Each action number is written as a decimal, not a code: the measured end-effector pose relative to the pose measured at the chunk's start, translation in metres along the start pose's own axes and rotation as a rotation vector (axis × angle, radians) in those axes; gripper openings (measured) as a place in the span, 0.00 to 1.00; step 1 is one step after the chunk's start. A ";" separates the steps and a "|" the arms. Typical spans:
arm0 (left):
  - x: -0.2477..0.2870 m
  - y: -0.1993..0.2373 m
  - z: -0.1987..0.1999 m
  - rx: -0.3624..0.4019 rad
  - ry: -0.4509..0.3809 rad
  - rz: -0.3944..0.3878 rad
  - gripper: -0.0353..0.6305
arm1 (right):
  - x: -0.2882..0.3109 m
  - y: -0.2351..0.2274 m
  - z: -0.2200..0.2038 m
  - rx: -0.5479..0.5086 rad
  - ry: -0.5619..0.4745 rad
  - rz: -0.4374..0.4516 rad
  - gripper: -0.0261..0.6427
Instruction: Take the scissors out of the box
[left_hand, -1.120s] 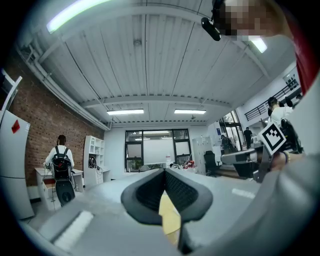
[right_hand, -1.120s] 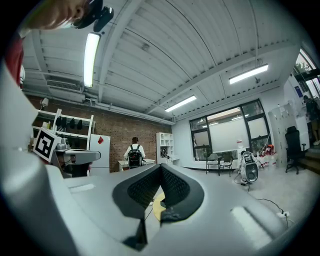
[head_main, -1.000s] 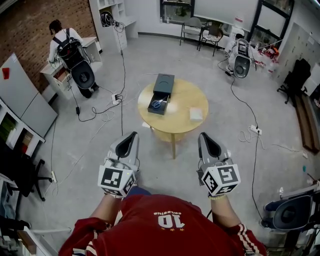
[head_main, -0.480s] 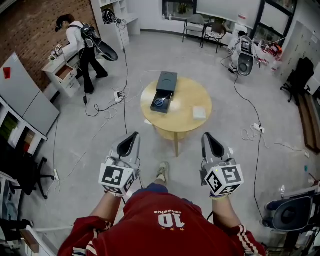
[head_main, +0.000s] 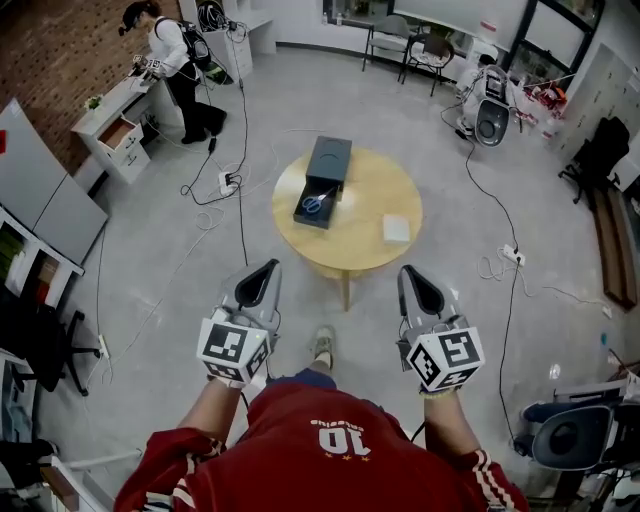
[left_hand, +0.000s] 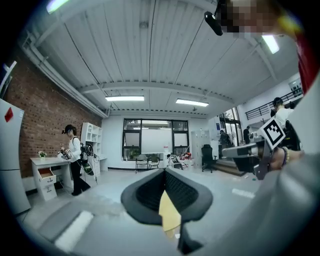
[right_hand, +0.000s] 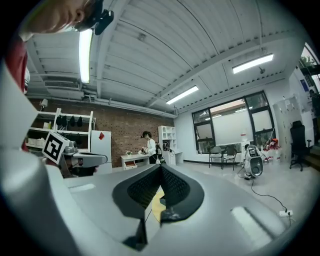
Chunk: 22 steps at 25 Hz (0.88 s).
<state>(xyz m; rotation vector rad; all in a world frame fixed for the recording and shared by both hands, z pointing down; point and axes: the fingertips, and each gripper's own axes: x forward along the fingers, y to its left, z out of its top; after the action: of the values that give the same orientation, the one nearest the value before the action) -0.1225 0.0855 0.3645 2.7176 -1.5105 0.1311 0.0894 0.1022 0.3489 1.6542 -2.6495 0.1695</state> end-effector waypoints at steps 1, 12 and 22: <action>0.008 0.005 -0.002 -0.004 0.007 0.002 0.06 | 0.008 -0.005 0.000 0.007 0.004 -0.001 0.04; 0.121 0.058 -0.014 -0.024 0.095 -0.008 0.06 | 0.114 -0.064 0.018 0.011 0.029 0.009 0.04; 0.204 0.106 -0.001 -0.006 0.066 -0.030 0.06 | 0.190 -0.105 0.047 -0.022 0.027 0.002 0.04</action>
<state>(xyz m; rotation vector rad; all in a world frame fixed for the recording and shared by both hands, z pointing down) -0.1055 -0.1436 0.3820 2.7017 -1.4504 0.2132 0.1014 -0.1183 0.3243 1.6311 -2.6235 0.1617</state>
